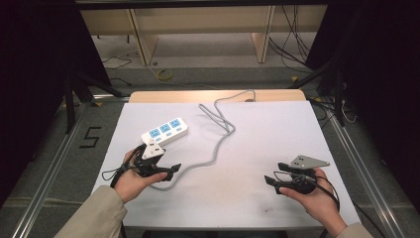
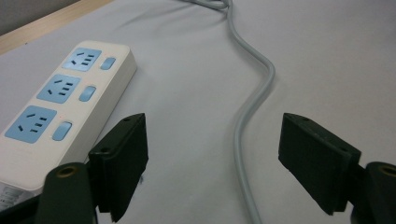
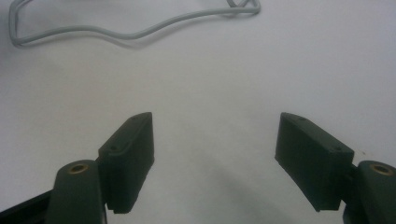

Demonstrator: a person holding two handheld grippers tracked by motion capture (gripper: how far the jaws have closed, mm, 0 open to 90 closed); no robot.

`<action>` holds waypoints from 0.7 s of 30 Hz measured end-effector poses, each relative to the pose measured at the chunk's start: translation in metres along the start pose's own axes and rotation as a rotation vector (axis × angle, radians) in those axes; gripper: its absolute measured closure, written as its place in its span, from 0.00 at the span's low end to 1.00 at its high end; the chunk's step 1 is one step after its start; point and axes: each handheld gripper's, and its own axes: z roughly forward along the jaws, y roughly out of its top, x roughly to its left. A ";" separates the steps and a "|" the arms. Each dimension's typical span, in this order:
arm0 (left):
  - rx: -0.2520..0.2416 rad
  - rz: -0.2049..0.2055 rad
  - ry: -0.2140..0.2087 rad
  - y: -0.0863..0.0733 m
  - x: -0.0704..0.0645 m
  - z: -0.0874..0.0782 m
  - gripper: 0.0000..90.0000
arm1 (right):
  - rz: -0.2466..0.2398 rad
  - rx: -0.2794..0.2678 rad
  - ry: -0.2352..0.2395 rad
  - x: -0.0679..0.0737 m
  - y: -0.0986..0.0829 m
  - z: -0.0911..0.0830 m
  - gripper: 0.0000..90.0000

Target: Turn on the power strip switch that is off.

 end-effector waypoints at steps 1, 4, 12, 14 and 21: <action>-0.005 0.002 -0.001 -0.001 0.000 -0.001 0.26 | 0.001 -0.001 0.000 0.000 0.000 0.000 0.32; -0.010 0.016 0.000 -0.003 -0.001 -0.003 0.26 | 0.000 0.001 0.003 0.000 0.000 0.000 0.32; -0.011 0.039 -0.006 -0.015 -0.003 -0.007 0.25 | -0.003 0.002 0.015 0.002 0.000 0.000 0.32; -0.019 0.046 -0.007 -0.018 -0.004 -0.009 0.25 | 0.000 0.001 0.016 0.002 0.000 0.000 0.32; -0.012 0.042 0.003 -0.033 -0.002 -0.015 0.23 | -0.005 0.009 0.019 0.003 0.000 0.001 0.32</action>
